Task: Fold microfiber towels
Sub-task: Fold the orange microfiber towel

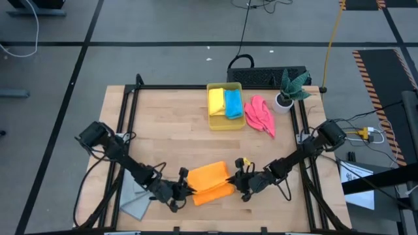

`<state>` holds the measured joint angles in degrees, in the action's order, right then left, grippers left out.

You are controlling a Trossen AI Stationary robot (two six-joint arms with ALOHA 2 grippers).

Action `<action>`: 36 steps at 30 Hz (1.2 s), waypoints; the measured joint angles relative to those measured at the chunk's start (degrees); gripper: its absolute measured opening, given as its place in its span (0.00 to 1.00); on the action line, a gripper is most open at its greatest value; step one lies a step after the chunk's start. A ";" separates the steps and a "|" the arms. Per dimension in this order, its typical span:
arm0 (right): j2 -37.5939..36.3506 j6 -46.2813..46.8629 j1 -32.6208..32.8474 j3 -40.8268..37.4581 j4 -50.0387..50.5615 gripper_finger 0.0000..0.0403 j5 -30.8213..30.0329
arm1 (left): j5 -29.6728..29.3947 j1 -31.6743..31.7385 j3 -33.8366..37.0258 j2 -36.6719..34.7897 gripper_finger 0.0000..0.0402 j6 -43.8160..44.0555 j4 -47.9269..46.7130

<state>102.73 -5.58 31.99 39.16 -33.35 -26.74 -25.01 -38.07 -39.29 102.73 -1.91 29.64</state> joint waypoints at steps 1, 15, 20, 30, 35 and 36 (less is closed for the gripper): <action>0.06 -0.04 0.00 0.00 -0.19 0.01 0.00 | 0.05 0.01 0.00 0.37 0.10 0.81 0.10; -0.02 -0.81 0.00 -0.04 -0.46 0.01 0.02 | 6.07 -0.11 -0.79 -0.67 0.41 6.11 -2.16; -0.04 -1.26 0.00 -0.04 -2.61 0.01 0.33 | 2.32 -0.30 -0.87 -6.96 0.44 12.18 -10.06; -0.06 -1.53 0.99 0.00 -8.30 0.01 7.46 | -2.02 1.99 -0.78 -10.17 0.44 15.97 -18.40; -0.29 -3.03 2.97 0.00 -7.50 0.01 7.48 | -0.10 3.42 0.48 -8.12 0.44 19.49 -19.06; -0.62 -3.30 3.19 0.00 -7.34 0.01 7.48 | 0.11 3.44 0.72 -7.86 0.44 19.51 -19.05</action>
<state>102.11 -8.88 35.17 39.16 -40.69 -19.27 -24.90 -34.63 -38.56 94.87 17.61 10.59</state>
